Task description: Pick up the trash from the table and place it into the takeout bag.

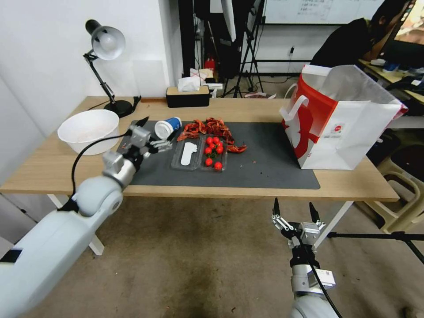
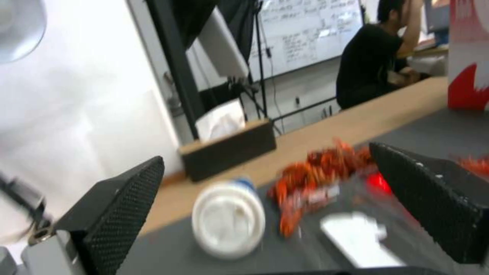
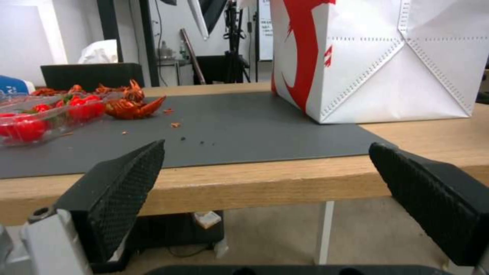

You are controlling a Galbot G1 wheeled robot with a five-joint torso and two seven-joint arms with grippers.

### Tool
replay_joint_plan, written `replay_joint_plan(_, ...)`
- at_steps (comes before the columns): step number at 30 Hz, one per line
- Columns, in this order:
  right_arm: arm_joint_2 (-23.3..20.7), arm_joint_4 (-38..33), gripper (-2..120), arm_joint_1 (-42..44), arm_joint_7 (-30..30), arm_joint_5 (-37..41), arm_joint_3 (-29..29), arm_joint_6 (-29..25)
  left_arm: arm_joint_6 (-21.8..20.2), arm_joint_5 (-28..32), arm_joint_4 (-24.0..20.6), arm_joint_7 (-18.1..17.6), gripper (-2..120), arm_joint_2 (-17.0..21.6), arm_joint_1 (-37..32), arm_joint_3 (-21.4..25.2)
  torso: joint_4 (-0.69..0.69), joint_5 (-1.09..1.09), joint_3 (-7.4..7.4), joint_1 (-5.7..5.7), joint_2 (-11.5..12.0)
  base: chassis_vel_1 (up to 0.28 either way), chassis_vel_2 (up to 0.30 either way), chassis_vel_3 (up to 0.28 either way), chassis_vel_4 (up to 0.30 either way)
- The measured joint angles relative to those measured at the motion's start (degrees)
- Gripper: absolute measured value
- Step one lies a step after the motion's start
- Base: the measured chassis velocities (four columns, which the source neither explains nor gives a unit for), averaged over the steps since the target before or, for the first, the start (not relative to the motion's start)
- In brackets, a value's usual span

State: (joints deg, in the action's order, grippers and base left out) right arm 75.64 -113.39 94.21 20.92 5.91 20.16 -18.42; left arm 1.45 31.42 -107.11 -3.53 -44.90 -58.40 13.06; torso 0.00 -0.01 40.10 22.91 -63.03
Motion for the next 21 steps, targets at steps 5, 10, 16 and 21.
replay_joint_plan(5, -0.39, 0.36, 100, -0.28, 0.16, 0.02, -0.1, 0.02, 0.91, -1.88, -2.04, -0.11, 100, -1.97, -8.36, 5.59, 0.01, 0.0, 0.0, 0.0, 0.0, 0.0, 0.0, 0.0, 0.0)
replay_joint_plan(10, -0.52, 0.58, 100, -0.41, 0.22, 0.05, -0.29, 0.02, 1.62, -4.27, -3.7, -0.54, 100, -4.64, -13.99, 9.75, 0.0, 0.01, 0.0, 0.0, 0.0, 0.0, 0.0, 0.0, 0.0)
replay_joint_plan(16, -0.67, 0.6, 100, -0.66, 0.23, 0.12, -0.6, 0.02, 2.39, -6.26, -4.87, -1.66, 100, -7.12, -18.41, 12.55, 0.0, 0.01, 0.0, 0.0, 0.0, 0.0, 0.0, 0.0, 0.0)
replay_joint_plan(21, -0.75, 0.58, 100, -0.86, 0.28, 0.18, -0.63, 0.04, 3.46, -7.48, -5.17, -2.36, 100, -9.28, -22.42, 14.27, 0.0, 0.0, 0.0, 0.0, 0.0, 0.0, 0.0, 0.0, 0.0)
